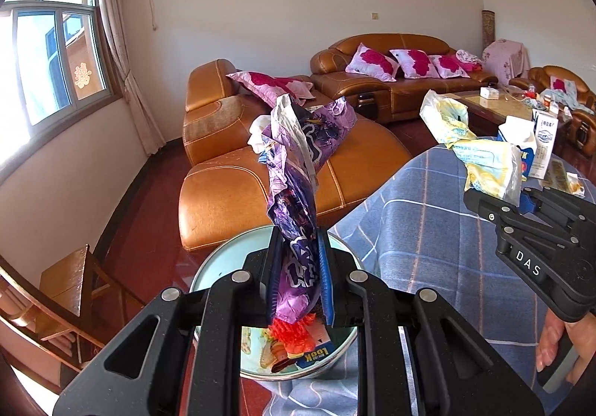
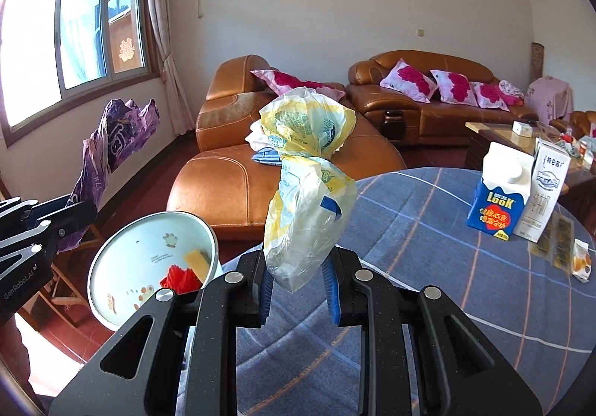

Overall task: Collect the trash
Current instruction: 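Carry the purple wrapper and plastic bag over the bucket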

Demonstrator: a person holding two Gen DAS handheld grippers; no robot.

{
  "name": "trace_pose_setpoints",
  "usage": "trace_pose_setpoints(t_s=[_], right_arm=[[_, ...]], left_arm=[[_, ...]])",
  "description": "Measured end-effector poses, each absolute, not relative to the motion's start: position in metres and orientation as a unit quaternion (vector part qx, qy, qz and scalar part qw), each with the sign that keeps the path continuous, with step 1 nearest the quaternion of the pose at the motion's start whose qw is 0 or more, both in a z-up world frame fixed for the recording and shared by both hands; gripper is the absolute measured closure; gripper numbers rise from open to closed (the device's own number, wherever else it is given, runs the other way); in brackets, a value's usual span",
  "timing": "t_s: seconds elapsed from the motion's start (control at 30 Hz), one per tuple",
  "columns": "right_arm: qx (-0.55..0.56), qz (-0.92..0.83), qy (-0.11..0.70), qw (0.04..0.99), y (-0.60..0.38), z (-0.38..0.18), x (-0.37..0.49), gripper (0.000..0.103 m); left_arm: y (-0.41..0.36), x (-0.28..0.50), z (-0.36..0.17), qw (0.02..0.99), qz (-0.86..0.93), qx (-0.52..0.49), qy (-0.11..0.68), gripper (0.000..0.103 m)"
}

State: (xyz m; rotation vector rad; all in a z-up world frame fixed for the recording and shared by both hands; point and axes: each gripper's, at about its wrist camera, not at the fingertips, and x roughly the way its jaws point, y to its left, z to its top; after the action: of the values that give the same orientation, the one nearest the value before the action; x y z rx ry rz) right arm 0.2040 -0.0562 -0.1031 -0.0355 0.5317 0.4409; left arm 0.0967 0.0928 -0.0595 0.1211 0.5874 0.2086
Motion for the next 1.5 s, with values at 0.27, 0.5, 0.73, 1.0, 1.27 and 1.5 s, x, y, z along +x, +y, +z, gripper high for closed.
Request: trace_pose_setpoints(t_s=[0.27, 0.5, 0.73, 1.0, 1.27, 1.5], right_arm=[[-0.038, 0.243, 0.253, 0.936, -0.031, -0.105, 0.210, 0.079], [-0.052, 0.260, 0.246, 0.932, -0.016, -0.108, 0.211, 0.079], [-0.066, 0.272, 0.243, 0.929, -0.004, -0.112, 0.212, 0.079], [-0.080, 0.283, 0.236, 0.926, 0.009, -0.113, 0.209, 0.079], [-0.096, 0.294, 0.230, 0.923, 0.023, -0.116, 0.208, 0.079], [-0.109, 0.302, 0.228, 0.919, 0.030, -0.119, 0.207, 0.079]], left_arm=[[0.105, 0.096, -0.062, 0.946, 0.129, 0.056, 0.293, 0.085], [0.115, 0.094, -0.063, 0.943, 0.144, 0.051, 0.295, 0.085], [0.128, 0.094, -0.066, 0.938, 0.164, 0.047, 0.300, 0.085], [0.134, 0.093, -0.065, 0.935, 0.190, 0.049, 0.295, 0.085], [0.137, 0.094, -0.068, 0.930, 0.206, 0.049, 0.301, 0.085], [0.140, 0.094, -0.071, 0.926, 0.219, 0.046, 0.305, 0.085]])
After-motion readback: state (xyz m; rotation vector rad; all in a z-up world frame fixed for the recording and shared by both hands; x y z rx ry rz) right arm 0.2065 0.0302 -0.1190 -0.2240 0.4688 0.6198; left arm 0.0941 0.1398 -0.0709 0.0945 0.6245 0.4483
